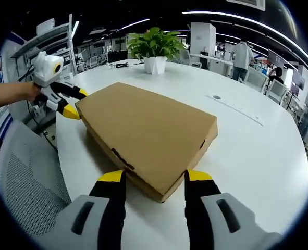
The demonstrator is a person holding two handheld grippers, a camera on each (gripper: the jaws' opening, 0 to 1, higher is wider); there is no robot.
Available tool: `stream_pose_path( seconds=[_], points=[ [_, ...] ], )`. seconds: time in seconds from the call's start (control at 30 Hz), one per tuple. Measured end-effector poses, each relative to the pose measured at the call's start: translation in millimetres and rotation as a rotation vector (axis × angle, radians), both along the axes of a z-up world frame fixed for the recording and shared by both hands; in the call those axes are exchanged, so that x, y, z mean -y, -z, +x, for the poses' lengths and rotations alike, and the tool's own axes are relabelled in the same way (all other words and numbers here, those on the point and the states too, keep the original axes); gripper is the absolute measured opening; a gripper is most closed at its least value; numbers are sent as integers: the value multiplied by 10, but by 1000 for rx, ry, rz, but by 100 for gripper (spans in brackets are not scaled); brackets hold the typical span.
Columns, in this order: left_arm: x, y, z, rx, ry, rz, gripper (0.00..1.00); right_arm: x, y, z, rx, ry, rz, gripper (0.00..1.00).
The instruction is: Operate the shoe box by opening the lid, removing the specified soft item, and placing it in the target area until the item is outside and the box remains undamaged.
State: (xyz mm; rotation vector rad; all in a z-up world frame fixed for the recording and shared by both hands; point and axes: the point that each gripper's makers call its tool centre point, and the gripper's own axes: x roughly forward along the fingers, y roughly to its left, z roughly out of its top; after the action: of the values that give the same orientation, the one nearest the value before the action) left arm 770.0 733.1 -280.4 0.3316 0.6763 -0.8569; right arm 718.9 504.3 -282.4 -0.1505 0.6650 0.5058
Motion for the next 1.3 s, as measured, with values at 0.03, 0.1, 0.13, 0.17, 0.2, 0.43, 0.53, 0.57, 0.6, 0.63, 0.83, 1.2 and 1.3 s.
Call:
stream_pose_path(
  seconds=[0.03, 0.1, 0.13, 0.17, 0.2, 0.43, 0.53, 0.57, 0.6, 0.63, 0.83, 1.2, 1.3],
  points=[
    [2, -6, -10, -2, 5, 3, 47, -16, 0, -12, -1, 1, 2, 40],
    [-43, -6, -17, -5, 11, 7, 47, -54, -3, -44, -3, 2, 4, 40],
    [-65, -5, -22, -7, 15, 9, 47, -76, -3, -65, -5, 1, 6, 40],
    [-71, -10, -32, -9, 21, 14, 47, -93, -4, -80, -7, 0, 7, 40],
    [-83, -12, -38, -11, 23, 16, 47, -107, -2, -86, -10, -2, 8, 39],
    [-242, -11, -124, -30, 41, 39, 47, -256, -13, -232, -10, -10, 16, 38],
    [-303, -15, -158, -36, 48, 46, 48, -313, -12, -274, -11, -19, 16, 37],
    [-316, -13, -159, -36, 50, 47, 48, -326, -11, -287, -11, -22, 15, 37],
    [-339, -12, -165, -39, 52, 49, 48, -344, -11, -308, -12, -25, 16, 37],
    [-356, -10, -174, -42, 54, 53, 48, -356, -12, -320, -13, -27, 16, 37],
    [-376, -21, -217, -60, 61, 60, 48, -405, -52, -385, -14, -31, 35, 36],
    [-420, -128, -251, -85, 75, 57, 49, -429, -163, -415, -20, -21, 86, 36],
    [-418, -162, -258, -85, 80, 60, 50, -433, -195, -415, -15, -20, 96, 37]
  ],
)
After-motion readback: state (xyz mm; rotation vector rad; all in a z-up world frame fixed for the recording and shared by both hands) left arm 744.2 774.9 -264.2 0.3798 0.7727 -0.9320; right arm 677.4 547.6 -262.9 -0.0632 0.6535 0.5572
